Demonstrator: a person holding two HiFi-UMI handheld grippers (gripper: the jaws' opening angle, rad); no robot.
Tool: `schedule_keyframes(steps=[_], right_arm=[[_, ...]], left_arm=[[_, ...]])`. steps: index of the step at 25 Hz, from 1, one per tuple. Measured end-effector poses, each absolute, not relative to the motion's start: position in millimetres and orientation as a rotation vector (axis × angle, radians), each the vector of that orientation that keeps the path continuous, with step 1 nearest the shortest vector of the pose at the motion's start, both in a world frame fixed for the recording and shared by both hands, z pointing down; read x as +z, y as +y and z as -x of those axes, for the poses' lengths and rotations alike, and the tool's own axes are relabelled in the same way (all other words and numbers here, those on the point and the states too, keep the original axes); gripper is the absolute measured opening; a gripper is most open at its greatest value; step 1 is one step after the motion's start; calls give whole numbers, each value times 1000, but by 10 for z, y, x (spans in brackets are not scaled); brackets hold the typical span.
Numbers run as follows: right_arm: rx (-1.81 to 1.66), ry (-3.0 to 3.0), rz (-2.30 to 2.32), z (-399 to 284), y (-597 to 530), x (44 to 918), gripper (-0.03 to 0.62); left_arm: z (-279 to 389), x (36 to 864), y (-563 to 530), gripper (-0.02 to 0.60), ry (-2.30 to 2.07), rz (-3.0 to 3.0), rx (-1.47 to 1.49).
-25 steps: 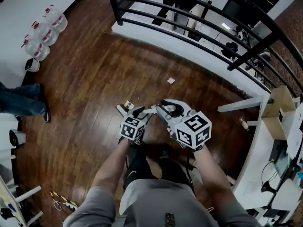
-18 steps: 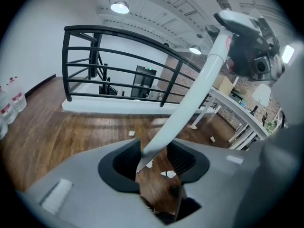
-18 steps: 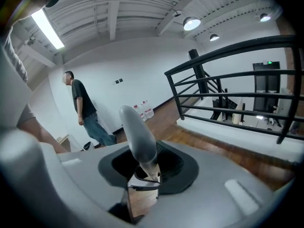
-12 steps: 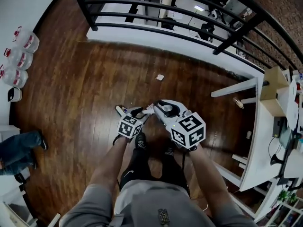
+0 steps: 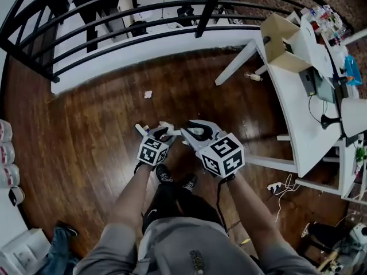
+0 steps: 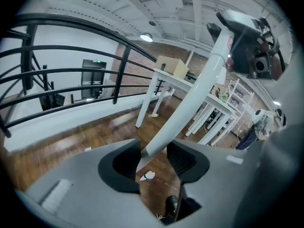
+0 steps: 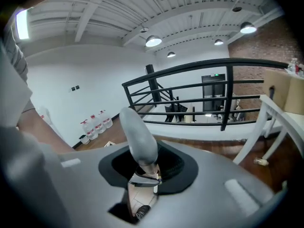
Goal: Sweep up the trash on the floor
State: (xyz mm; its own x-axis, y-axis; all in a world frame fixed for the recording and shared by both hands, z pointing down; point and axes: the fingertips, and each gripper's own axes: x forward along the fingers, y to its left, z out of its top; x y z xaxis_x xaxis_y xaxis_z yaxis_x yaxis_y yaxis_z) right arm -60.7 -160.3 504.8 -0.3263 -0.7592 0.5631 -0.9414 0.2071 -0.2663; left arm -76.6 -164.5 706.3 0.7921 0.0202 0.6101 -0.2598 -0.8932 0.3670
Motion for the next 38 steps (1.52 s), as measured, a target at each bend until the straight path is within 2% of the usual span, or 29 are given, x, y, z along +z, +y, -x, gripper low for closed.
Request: schedule_keyframes(steps=[9,18,25,31,38], right_arm=[[951,-2125,-1898,-394,-570,4905,92],[821,-2003,-2264,-1163,790,4349,92],[741,-1706,-2539,-1692,1673,4051,92],[787,-1403,-2663,-1642,2088,4194,92],[929,-1193,-2739,-1269,2049,4651,94]], left_arm=[[-78,6876,-743,170,113,-2644,1043],[-977,6374,486,160,504,-2768,1103],[-1708,6109,1458,158,918,-2746,1034],[-1717,6261,2097,158,1252,-2621,1038],[-1226,6733,2175,160,1463,-2472,1130]])
